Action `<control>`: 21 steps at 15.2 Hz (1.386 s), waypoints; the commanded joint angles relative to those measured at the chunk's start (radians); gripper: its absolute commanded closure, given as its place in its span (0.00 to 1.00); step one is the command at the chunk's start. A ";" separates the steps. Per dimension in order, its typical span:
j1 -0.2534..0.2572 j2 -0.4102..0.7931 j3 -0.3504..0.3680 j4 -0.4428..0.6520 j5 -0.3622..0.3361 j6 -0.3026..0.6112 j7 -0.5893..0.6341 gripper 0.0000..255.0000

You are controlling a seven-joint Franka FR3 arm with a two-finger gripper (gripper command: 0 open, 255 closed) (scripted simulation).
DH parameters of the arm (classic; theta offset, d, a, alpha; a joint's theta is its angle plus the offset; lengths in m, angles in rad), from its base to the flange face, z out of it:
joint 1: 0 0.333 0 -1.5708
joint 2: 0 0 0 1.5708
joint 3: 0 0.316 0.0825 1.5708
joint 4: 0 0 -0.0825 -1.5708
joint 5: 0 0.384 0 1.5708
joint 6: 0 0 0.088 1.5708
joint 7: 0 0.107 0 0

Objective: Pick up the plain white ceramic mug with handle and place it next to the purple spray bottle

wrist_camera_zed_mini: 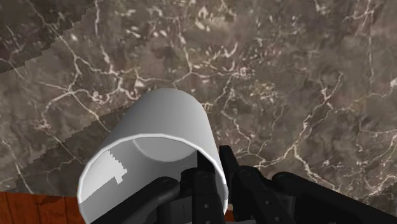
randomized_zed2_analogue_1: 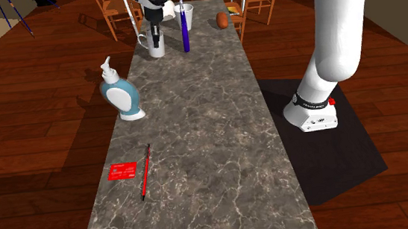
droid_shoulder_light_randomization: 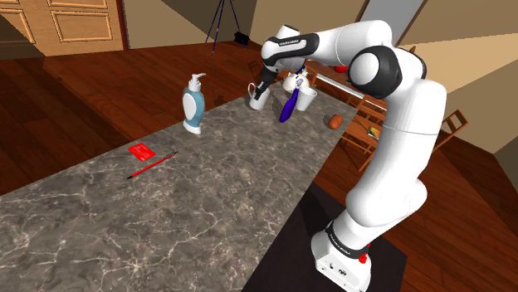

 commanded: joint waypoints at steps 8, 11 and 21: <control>-0.001 0.025 0.001 -0.030 0.003 0.055 -0.008 1.00; -0.001 0.025 0.001 -0.030 0.003 0.055 -0.008 1.00; -0.008 -0.046 -0.002 -0.007 0.001 -0.039 -0.006 0.00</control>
